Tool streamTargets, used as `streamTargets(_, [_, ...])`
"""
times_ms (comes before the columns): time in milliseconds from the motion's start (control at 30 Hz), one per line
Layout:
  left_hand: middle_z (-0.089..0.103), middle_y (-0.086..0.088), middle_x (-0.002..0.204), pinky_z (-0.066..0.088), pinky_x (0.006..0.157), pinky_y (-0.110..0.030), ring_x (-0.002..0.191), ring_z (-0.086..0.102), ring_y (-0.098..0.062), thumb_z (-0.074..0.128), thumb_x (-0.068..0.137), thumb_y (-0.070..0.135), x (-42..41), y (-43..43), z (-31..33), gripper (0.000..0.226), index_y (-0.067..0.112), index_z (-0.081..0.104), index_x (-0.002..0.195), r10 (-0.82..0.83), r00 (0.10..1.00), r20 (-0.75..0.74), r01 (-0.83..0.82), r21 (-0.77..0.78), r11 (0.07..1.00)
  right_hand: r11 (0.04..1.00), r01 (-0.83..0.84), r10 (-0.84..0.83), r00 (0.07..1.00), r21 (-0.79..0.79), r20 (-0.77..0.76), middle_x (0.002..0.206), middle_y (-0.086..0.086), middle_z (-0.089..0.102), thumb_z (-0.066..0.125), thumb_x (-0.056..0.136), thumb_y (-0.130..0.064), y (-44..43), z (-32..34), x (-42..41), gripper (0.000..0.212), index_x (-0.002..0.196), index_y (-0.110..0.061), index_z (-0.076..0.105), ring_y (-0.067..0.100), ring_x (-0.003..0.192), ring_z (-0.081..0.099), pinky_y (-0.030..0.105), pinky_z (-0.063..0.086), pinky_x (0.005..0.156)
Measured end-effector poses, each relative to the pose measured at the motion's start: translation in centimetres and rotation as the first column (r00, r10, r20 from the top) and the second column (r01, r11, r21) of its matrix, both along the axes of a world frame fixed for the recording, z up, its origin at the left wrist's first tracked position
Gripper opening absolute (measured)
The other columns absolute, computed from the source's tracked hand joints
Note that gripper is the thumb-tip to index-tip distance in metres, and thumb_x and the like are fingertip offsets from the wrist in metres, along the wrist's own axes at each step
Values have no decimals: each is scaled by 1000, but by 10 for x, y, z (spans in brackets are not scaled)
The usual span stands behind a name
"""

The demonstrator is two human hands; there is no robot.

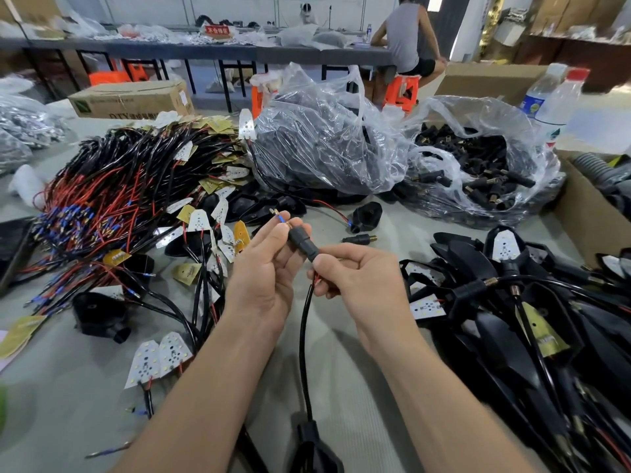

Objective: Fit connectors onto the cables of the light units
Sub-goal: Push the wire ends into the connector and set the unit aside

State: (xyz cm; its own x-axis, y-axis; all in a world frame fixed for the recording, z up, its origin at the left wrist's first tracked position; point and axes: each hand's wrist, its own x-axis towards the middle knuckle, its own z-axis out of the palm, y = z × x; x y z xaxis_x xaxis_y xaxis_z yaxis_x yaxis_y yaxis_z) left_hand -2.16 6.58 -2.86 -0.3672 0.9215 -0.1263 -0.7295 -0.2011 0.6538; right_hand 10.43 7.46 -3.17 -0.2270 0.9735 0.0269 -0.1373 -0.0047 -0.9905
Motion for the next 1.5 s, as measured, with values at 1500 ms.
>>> streamTargets(1500, [70,1,129,56,90,-28,117,68,-18,75,76,13,-23,-14,-6,70,29,55,141,-717,323,-618,662,-394,638,876,454,-482,829,-159,-286,70,10,69,63,97,-7,24,14,37,27,71,-11,64,13,50,52,26,48,61])
